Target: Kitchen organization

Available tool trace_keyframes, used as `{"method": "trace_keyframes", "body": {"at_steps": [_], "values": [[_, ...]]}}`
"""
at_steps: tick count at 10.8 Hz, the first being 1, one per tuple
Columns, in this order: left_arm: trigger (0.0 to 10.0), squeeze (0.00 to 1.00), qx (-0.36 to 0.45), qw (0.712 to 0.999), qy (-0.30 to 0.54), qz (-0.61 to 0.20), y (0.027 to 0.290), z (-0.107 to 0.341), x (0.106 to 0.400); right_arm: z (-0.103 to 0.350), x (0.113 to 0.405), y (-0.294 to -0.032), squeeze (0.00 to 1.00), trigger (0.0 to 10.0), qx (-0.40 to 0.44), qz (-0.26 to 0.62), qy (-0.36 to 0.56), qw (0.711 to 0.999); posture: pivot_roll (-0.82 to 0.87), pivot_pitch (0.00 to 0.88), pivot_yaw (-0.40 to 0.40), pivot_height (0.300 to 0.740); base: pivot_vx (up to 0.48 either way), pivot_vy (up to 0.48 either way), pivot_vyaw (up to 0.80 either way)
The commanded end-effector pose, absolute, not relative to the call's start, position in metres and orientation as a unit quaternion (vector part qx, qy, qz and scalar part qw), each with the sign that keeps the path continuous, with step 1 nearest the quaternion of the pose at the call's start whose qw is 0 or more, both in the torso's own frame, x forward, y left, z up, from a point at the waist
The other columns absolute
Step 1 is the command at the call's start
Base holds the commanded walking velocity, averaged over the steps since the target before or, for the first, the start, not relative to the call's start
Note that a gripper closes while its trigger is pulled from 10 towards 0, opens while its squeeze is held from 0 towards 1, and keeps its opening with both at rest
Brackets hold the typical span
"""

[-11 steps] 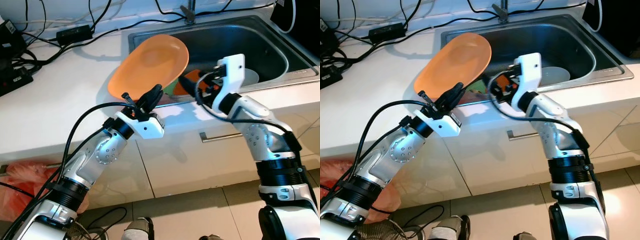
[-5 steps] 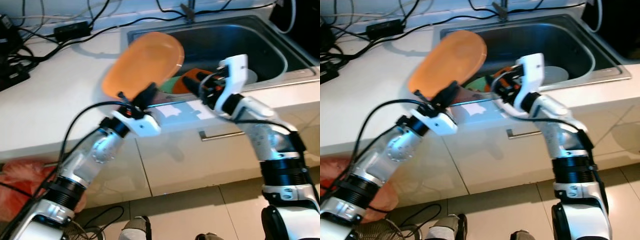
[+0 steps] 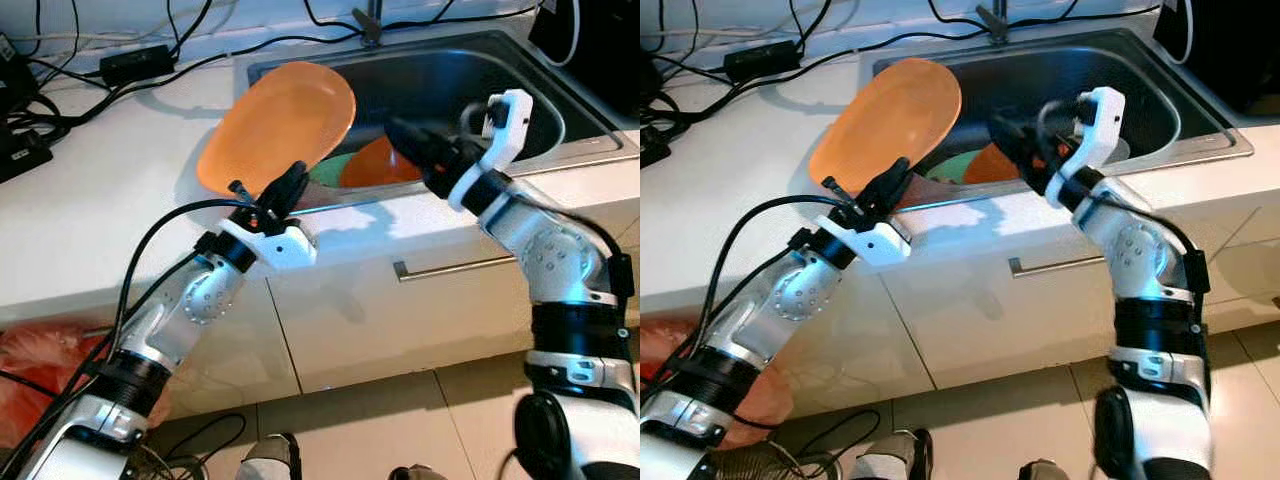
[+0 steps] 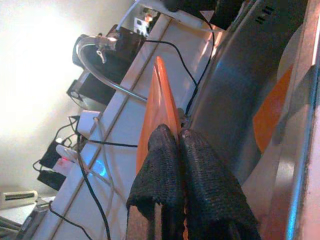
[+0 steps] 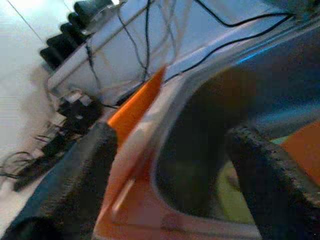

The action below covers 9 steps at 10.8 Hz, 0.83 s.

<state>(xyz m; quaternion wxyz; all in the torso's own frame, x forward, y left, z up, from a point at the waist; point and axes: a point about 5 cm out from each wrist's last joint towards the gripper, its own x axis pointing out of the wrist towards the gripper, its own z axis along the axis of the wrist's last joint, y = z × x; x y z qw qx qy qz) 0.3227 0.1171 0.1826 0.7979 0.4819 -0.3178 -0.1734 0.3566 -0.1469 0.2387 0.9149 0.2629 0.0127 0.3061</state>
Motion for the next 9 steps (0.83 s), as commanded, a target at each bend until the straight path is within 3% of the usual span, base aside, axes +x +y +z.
{"method": "trace_keyframes", "body": {"at_steps": [1, 4, 8, 9], "values": [[0.0, 0.00, 0.485, 0.791, -0.331, -0.168, 0.114, 0.185, 0.323, 0.247, 0.357, -0.142, 1.00, 10.0, 0.288, 0.319, 0.012, 0.903, 0.15, 0.126, 0.065, 0.740, 0.000, 0.000, 0.00], [0.0, 0.00, 0.478, 0.794, -0.336, -0.167, 0.105, 0.187, 0.326, 0.259, 0.353, -0.117, 1.00, 10.0, 0.313, 0.366, 0.014, 0.876, 0.15, 0.127, 0.070, 0.740, 0.000, 0.000, 0.00], [0.0, 0.00, 0.467, 0.793, -0.353, -0.170, 0.096, 0.192, 0.322, 0.251, 0.354, -0.102, 1.00, 10.0, 0.312, 0.380, 0.032, 0.870, 0.16, 0.136, 0.068, 0.740, 0.000, 0.000, 0.00], [0.0, 0.00, 0.464, 0.792, -0.358, -0.172, 0.095, 0.193, 0.320, 0.251, 0.355, -0.099, 0.33, 10.0, 0.314, 0.378, 0.032, 0.870, 0.16, 0.137, 0.067, 0.740, 0.000, 0.000, 0.00]]}}
